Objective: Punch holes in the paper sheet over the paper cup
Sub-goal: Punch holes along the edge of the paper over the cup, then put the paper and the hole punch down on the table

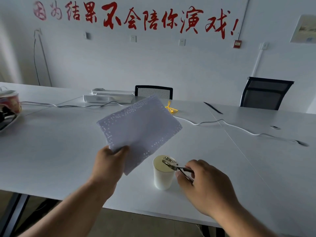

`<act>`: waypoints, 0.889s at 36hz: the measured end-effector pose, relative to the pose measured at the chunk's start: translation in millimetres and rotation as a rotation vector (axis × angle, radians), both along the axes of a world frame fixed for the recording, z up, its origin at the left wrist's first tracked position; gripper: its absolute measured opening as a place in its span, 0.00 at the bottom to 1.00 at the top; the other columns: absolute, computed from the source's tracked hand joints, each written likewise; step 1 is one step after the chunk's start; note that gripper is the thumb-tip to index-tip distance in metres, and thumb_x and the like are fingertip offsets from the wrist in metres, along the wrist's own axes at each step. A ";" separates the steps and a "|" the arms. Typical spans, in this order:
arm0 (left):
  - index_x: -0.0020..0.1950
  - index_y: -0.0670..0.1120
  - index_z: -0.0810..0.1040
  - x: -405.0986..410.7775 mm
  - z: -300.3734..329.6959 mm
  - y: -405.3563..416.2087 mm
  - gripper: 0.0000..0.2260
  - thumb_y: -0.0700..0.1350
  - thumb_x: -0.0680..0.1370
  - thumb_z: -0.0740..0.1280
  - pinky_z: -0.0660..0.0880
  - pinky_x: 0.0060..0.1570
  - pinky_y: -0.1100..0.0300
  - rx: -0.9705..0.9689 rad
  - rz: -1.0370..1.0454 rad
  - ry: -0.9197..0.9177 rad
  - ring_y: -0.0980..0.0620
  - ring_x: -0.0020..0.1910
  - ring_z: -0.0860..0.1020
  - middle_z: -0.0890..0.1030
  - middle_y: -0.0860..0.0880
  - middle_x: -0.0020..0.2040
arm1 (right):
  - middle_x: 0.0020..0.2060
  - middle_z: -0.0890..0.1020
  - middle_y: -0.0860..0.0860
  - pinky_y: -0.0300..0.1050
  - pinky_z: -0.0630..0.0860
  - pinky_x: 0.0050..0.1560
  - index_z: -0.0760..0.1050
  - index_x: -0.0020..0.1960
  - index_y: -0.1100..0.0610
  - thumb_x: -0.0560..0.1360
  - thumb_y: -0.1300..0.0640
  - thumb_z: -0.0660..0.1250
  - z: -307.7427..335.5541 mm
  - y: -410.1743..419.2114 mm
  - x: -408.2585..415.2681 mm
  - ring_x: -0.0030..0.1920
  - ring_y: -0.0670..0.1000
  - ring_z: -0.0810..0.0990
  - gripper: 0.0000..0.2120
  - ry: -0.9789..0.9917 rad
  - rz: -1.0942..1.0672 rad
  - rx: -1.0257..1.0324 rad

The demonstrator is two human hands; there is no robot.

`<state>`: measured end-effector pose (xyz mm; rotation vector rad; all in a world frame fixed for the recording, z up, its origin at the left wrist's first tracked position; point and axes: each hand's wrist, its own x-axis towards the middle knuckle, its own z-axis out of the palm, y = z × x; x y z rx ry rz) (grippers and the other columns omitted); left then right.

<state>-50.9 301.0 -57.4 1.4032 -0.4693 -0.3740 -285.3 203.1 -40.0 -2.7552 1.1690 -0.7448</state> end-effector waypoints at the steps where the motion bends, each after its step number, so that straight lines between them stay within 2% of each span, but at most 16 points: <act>1: 0.47 0.37 0.82 -0.3 -0.1 0.2 0.14 0.47 0.69 0.68 0.69 0.41 0.50 0.003 0.001 0.005 0.48 0.39 0.73 0.79 0.45 0.37 | 0.46 0.80 0.45 0.45 0.74 0.43 0.77 0.55 0.46 0.76 0.33 0.56 -1.0 -0.1 -0.2 0.46 0.49 0.80 0.21 -0.020 0.004 -0.026; 4: 0.46 0.36 0.82 -1.5 2.0 1.1 0.14 0.46 0.69 0.67 0.68 0.41 0.50 0.001 -0.003 0.001 0.48 0.38 0.72 0.78 0.46 0.36 | 0.44 0.78 0.43 0.46 0.74 0.44 0.77 0.56 0.46 0.76 0.33 0.56 -1.8 -1.1 -0.3 0.43 0.48 0.76 0.21 0.030 0.019 -0.028; 9: 0.48 0.36 0.83 5.7 -1.4 -0.4 0.13 0.45 0.70 0.68 0.72 0.44 0.49 -0.030 -0.002 0.074 0.45 0.41 0.78 0.83 0.44 0.39 | 0.47 0.81 0.44 0.46 0.77 0.44 0.78 0.55 0.45 0.74 0.32 0.54 4.6 -5.7 -2.3 0.48 0.48 0.81 0.23 0.004 0.016 -0.079; 12: 0.47 0.36 0.82 14.7 -2.7 -6.1 0.05 0.36 0.76 0.67 0.77 0.50 0.47 -0.055 0.016 0.191 0.43 0.36 0.83 0.86 0.43 0.37 | 0.43 0.82 0.45 0.46 0.77 0.43 0.78 0.50 0.47 0.73 0.31 0.54 10.7 -9.5 -3.6 0.45 0.49 0.82 0.23 -0.099 -0.027 -0.029; 14: 0.51 0.35 0.80 20.8 -1.2 -9.9 0.08 0.29 0.78 0.62 0.79 0.52 0.47 -0.077 0.048 0.280 0.44 0.38 0.83 0.84 0.42 0.43 | 0.35 0.82 0.46 0.47 0.75 0.40 0.77 0.43 0.51 0.73 0.32 0.59 13.5 -17.1 -6.6 0.39 0.51 0.81 0.23 -0.243 -0.085 0.186; 16: 0.59 0.34 0.77 29.2 -3.0 -14.4 0.13 0.27 0.78 0.58 0.80 0.49 0.47 -0.102 0.068 0.349 0.42 0.43 0.81 0.82 0.43 0.51 | 0.26 0.80 0.46 0.47 0.72 0.35 0.78 0.39 0.55 0.72 0.34 0.65 15.6 -25.4 -8.8 0.32 0.52 0.78 0.24 -0.420 -0.149 0.484; 17: 0.62 0.35 0.74 33.3 -5.0 -17.1 0.14 0.27 0.78 0.57 0.80 0.50 0.46 -0.113 0.074 0.384 0.42 0.44 0.80 0.80 0.42 0.55 | 0.26 0.80 0.47 0.46 0.69 0.33 0.79 0.39 0.58 0.69 0.35 0.66 13.3 -31.7 -10.8 0.29 0.53 0.76 0.24 -0.515 -0.186 0.628; 19: 0.64 0.37 0.70 41.9 -8.9 -24.0 0.16 0.26 0.79 0.56 0.77 0.57 0.44 -0.131 0.091 0.439 0.43 0.45 0.78 0.75 0.42 0.63 | 0.31 0.83 0.52 0.43 0.65 0.29 0.82 0.45 0.62 0.68 0.42 0.66 4.2 -46.6 -15.8 0.29 0.54 0.74 0.23 -0.664 -0.264 0.897; 21: 0.64 0.38 0.70 50.4 -12.3 -28.6 0.16 0.25 0.79 0.56 0.78 0.58 0.46 -0.147 0.095 0.485 0.45 0.44 0.77 0.74 0.41 0.63 | 0.37 0.82 0.57 0.41 0.62 0.27 0.81 0.50 0.66 0.74 0.50 0.66 -3.0 -55.8 -22.3 0.29 0.54 0.73 0.18 -0.704 -0.297 1.046; 23: 0.64 0.34 0.72 60.0 -14.1 -33.0 0.13 0.26 0.81 0.58 0.81 0.51 0.48 -0.138 0.107 0.547 0.45 0.42 0.77 0.76 0.38 0.58 | 0.38 0.82 0.57 0.42 0.64 0.28 0.81 0.50 0.64 0.76 0.52 0.67 -11.0 -64.5 -28.3 0.30 0.54 0.74 0.15 -0.676 -0.314 1.047; 25: 0.72 0.33 0.71 70.2 -17.2 -38.9 0.18 0.29 0.82 0.59 0.80 0.49 0.49 -0.119 0.136 0.604 0.45 0.42 0.78 0.76 0.37 0.60 | 0.36 0.80 0.55 0.44 0.67 0.31 0.79 0.43 0.60 0.76 0.50 0.68 -17.3 -73.4 -34.4 0.29 0.53 0.76 0.12 -0.624 -0.341 0.969; 27: 0.77 0.35 0.68 75.5 -17.7 -39.4 0.21 0.31 0.83 0.60 0.78 0.54 0.50 -0.099 0.166 0.622 0.46 0.42 0.78 0.78 0.37 0.62 | 0.29 0.75 0.52 0.44 0.67 0.33 0.72 0.33 0.53 0.73 0.47 0.69 -20.3 -78.7 -38.5 0.27 0.52 0.77 0.14 -0.496 -0.372 0.826; 29: 0.79 0.36 0.66 78.2 -16.7 -39.6 0.22 0.33 0.84 0.60 0.74 0.58 0.53 -0.076 0.171 0.619 0.47 0.41 0.77 0.79 0.36 0.62 | 0.25 0.71 0.49 0.45 0.66 0.32 0.66 0.29 0.53 0.68 0.42 0.69 -25.2 -85.3 -42.3 0.27 0.53 0.74 0.19 -0.361 -0.417 0.679; 31: 0.80 0.38 0.66 78.1 -15.8 -39.2 0.23 0.35 0.84 0.60 0.75 0.56 0.55 -0.053 0.174 0.621 0.47 0.42 0.76 0.77 0.38 0.62 | 0.30 0.72 0.51 0.45 0.66 0.32 0.66 0.31 0.55 0.67 0.40 0.68 -29.4 -91.9 -45.0 0.30 0.56 0.72 0.21 -0.251 -0.488 0.553; 32: 0.80 0.38 0.65 74.8 -15.0 -37.9 0.23 0.35 0.84 0.60 0.75 0.57 0.54 -0.027 0.161 0.624 0.46 0.45 0.77 0.76 0.38 0.61 | 0.35 0.74 0.52 0.45 0.69 0.35 0.69 0.33 0.54 0.67 0.39 0.67 -30.8 -94.9 -45.2 0.33 0.57 0.73 0.19 -0.194 -0.526 0.499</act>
